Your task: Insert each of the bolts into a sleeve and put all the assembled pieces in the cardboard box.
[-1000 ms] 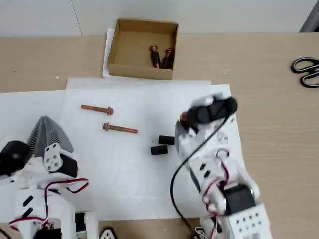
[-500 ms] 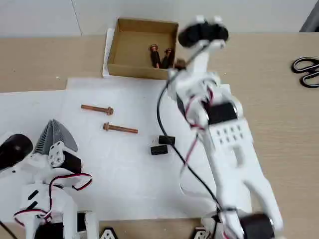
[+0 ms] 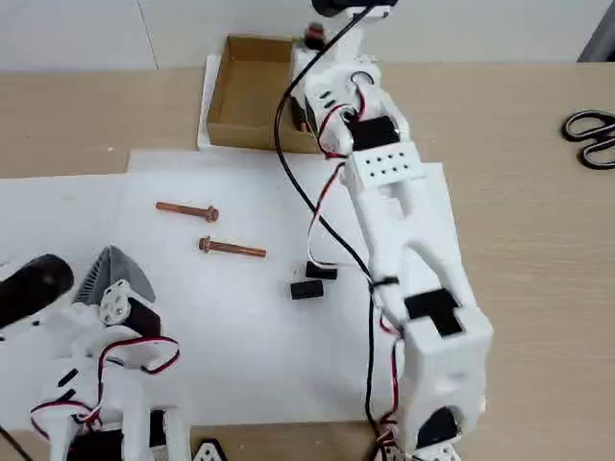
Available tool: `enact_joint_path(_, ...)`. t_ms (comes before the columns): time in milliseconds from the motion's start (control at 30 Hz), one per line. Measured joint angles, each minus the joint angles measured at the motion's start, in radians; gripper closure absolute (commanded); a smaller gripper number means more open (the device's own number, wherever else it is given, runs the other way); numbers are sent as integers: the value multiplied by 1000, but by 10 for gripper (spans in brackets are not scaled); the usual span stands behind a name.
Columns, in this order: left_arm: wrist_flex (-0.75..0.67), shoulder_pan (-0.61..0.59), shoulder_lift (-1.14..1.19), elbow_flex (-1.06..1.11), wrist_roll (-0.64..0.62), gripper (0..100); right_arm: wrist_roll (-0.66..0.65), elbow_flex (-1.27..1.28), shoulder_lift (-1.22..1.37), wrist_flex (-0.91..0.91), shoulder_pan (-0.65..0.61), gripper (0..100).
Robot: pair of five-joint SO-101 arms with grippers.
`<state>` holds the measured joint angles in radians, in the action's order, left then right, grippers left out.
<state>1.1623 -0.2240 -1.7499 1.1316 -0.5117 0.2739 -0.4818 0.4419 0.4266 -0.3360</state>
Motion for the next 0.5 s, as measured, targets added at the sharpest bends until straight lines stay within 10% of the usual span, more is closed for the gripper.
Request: enact_joint_path(500, 54, -3, 0, -20, 0, 994, -18, -83, 354, -400, -71, 995)
